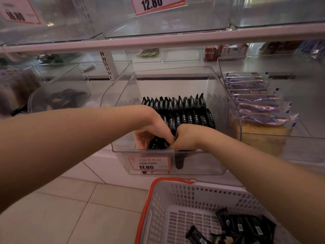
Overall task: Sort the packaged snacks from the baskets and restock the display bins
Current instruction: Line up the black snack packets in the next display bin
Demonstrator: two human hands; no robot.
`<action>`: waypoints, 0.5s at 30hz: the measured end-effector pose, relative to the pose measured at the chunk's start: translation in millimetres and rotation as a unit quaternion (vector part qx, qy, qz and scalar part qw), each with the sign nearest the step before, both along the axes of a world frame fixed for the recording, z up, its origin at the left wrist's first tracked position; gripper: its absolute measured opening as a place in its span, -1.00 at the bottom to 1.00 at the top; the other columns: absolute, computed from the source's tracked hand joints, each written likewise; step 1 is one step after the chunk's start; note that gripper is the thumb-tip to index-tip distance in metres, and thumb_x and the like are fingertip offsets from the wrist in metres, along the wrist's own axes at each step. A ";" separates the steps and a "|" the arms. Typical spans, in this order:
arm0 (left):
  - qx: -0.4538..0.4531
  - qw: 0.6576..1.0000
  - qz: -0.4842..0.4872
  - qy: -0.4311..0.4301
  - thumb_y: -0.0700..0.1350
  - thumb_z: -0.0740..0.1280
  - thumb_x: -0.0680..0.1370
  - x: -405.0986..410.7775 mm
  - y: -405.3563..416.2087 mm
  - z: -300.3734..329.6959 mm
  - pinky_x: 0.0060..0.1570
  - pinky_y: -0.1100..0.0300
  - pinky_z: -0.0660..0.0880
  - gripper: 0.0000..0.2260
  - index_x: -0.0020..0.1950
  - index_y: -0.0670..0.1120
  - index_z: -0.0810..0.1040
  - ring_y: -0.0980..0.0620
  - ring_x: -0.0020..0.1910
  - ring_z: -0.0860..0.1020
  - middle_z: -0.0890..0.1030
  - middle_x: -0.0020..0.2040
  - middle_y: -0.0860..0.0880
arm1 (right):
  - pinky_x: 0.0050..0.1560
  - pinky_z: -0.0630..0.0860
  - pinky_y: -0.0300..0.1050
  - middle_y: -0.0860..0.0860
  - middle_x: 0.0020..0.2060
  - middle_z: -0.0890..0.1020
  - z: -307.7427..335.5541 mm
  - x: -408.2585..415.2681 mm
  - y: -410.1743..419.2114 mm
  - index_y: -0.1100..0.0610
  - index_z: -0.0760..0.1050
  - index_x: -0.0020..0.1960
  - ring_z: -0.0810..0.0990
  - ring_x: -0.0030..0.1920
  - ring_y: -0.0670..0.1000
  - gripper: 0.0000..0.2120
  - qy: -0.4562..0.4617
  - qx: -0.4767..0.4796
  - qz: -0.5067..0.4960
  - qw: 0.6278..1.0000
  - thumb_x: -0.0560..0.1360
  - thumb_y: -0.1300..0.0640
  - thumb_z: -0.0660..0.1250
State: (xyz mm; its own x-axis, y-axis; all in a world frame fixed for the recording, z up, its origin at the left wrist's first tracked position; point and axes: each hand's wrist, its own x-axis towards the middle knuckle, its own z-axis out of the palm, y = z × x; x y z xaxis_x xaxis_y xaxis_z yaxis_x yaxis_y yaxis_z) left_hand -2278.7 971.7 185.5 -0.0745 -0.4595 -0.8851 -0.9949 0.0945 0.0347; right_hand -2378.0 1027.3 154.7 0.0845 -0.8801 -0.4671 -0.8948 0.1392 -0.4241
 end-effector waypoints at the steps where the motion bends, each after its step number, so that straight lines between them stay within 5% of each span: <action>1: -0.003 1.000 0.005 0.015 0.00 0.28 0.55 2.5 0.9 -0.7 -0.38 0.16 0.61 -0.73 0.12 -0.16 0.48 -0.05 -0.32 0.66 0.64 -0.30 -0.21 | -0.44 0.34 -0.20 0.00 -0.37 0.47 0.2 0.0 0.6 0.14 0.41 -0.28 0.43 -0.38 -0.05 -0.70 0.001 0.000 -0.001 1.000 0.39 -0.05 0.41; 6: -0.103 0.993 0.001 0.051 -0.18 0.33 0.51 31.3 -2.5 3.3 -0.48 0.27 0.54 -0.95 -0.12 -0.16 0.52 0.00 -0.32 0.57 0.59 -0.18 -0.11 | -0.45 0.33 -0.20 0.02 -0.44 0.43 4.1 -5.7 2.9 0.16 0.38 -0.35 0.39 -0.43 -0.01 -0.62 0.009 -0.001 -0.015 1.000 0.36 -0.08 0.45; 11: -0.328 0.930 -0.154 0.067 -0.08 0.29 0.51 43.2 12.2 -15.8 -0.42 0.20 0.33 -0.80 -0.06 -0.16 0.32 0.02 -0.29 0.42 0.39 -0.28 0.00 | -0.45 0.32 -0.21 0.02 -0.47 0.42 6.6 -2.5 5.6 0.16 0.40 -0.37 0.37 -0.46 -0.01 -0.59 0.021 0.012 -0.024 0.999 0.38 -0.13 0.43; 13: -0.326 0.930 -0.146 0.084 -0.09 0.27 0.54 44.7 15.1 -19.5 -0.41 0.20 0.28 -0.80 -0.03 -0.17 0.29 0.03 -0.31 0.38 0.36 -0.30 -0.01 | -0.39 0.42 -0.19 0.02 -0.43 0.45 9.2 0.9 6.8 0.17 0.43 -0.32 0.46 -0.41 0.01 -0.60 0.007 0.014 -0.031 0.999 0.41 -0.16 0.39; 15: -0.302 0.943 -0.114 0.086 -0.02 0.26 0.55 44.3 14.3 -12.9 -0.42 0.27 0.28 -0.78 -0.18 -0.12 0.34 0.08 -0.36 0.37 0.38 -0.31 0.00 | -0.11 0.59 -0.08 0.06 -0.30 0.53 10.6 4.0 6.5 0.20 0.48 -0.17 0.62 -0.19 0.09 -0.60 -0.033 0.014 -0.050 0.998 0.43 -0.16 0.36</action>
